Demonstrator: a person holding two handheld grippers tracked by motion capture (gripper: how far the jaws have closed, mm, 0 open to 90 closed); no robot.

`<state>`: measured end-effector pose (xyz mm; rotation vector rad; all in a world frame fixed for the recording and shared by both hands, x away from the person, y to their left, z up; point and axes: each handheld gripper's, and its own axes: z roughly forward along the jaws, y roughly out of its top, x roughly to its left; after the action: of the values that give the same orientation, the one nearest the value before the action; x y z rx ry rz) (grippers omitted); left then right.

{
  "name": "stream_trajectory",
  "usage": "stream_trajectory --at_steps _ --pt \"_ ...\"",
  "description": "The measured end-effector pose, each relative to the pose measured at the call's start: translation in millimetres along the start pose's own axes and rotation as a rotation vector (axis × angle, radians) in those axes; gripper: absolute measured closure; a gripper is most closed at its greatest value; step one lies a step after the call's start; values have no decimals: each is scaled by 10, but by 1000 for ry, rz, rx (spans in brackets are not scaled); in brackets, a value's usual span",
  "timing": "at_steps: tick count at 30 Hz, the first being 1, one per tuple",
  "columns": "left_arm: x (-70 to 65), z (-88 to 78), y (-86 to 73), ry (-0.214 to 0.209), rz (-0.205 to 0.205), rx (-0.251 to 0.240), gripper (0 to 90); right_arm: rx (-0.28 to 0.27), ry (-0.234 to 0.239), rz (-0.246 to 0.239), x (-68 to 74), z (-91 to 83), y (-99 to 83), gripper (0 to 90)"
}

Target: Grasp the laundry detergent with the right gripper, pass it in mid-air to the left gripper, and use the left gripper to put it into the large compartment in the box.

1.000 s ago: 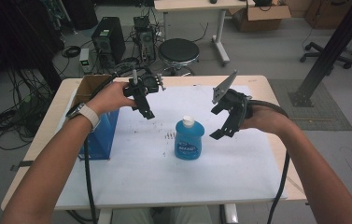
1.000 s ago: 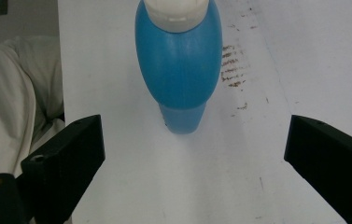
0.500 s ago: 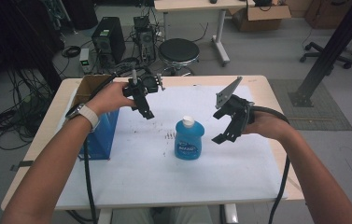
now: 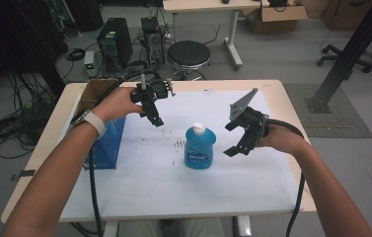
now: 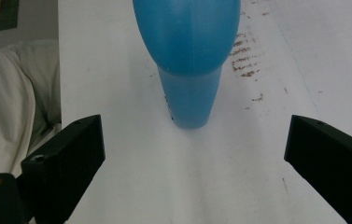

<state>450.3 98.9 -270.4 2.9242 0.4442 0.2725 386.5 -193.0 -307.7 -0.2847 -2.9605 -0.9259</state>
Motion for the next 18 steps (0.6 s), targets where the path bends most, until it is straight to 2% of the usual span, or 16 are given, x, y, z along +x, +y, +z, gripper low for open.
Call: stream_trajectory --at_steps 4,12,15,18 --pt "-1 9 3 1 -2 6 52 -6 -4 3 -1 20 -43 49" --pt "-6 19 14 -2 2 6 52 -77 1 0 5 38 -109 50" --pt "-12 24 21 -2 3 8 51 -124 6 3 5 54 -147 52" --pt "-11 25 20 -2 6 14 52 -137 2 9 -3 64 -169 50"
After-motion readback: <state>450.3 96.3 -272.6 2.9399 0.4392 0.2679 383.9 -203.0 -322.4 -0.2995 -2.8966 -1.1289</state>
